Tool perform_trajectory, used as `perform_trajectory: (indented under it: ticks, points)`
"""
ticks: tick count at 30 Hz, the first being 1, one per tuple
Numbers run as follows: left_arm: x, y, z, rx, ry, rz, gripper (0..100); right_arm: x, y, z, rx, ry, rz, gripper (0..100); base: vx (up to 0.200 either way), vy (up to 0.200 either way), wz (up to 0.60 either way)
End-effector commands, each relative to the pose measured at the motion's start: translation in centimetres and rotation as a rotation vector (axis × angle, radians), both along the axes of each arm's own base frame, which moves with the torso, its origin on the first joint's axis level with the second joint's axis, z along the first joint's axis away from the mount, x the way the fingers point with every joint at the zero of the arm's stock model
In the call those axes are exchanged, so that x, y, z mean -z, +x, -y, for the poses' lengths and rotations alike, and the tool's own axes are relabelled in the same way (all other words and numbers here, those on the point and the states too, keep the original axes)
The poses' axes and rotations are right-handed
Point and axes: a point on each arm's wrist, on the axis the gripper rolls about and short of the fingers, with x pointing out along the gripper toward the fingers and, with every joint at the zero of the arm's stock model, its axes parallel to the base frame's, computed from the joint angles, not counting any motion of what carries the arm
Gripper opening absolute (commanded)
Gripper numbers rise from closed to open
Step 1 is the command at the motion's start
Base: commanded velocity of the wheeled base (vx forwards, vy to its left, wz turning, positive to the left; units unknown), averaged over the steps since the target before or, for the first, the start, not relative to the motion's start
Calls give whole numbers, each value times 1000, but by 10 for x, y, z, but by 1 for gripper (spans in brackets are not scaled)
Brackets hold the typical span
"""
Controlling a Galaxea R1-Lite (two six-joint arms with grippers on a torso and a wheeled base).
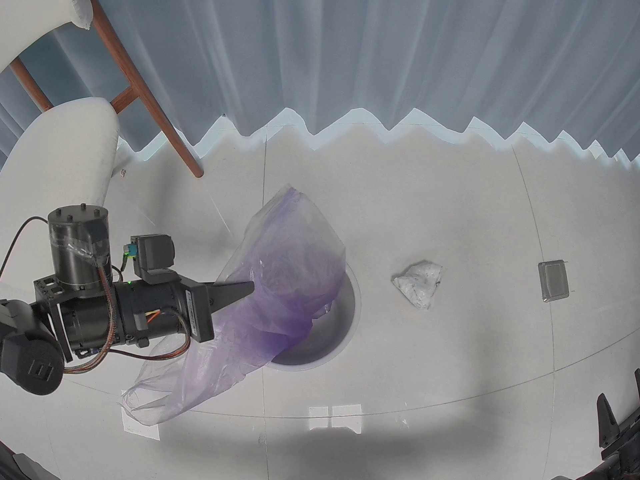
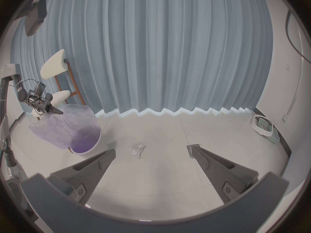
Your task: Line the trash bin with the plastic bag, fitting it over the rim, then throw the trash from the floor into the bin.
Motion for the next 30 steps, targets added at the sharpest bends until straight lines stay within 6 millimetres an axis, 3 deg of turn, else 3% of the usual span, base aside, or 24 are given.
perform_trajectory:
  ticks: [1, 6, 11, 18, 30]
  points:
    - [6, 15, 9, -10, 16, -16, 0, 5, 0, 0, -1, 0, -1, 100, 0, 0, 0]
    - [9, 22, 13, -27, 27, -25, 0, 5, 0, 0, -1, 0, -1, 100, 0, 0, 0]
    - [2, 41, 23, -35, -3, -10, 0, 5, 0, 0, -1, 0, -1, 100, 0, 0, 0]
    - [-21, 35, 30, -34, -157, -7, 0, 5, 0, 0, -1, 0, -1, 100, 0, 0, 0]
    - [-8, 15, 21, -57, -179, -84, 0, 5, 0, 0, -1, 0, -1, 100, 0, 0, 0]
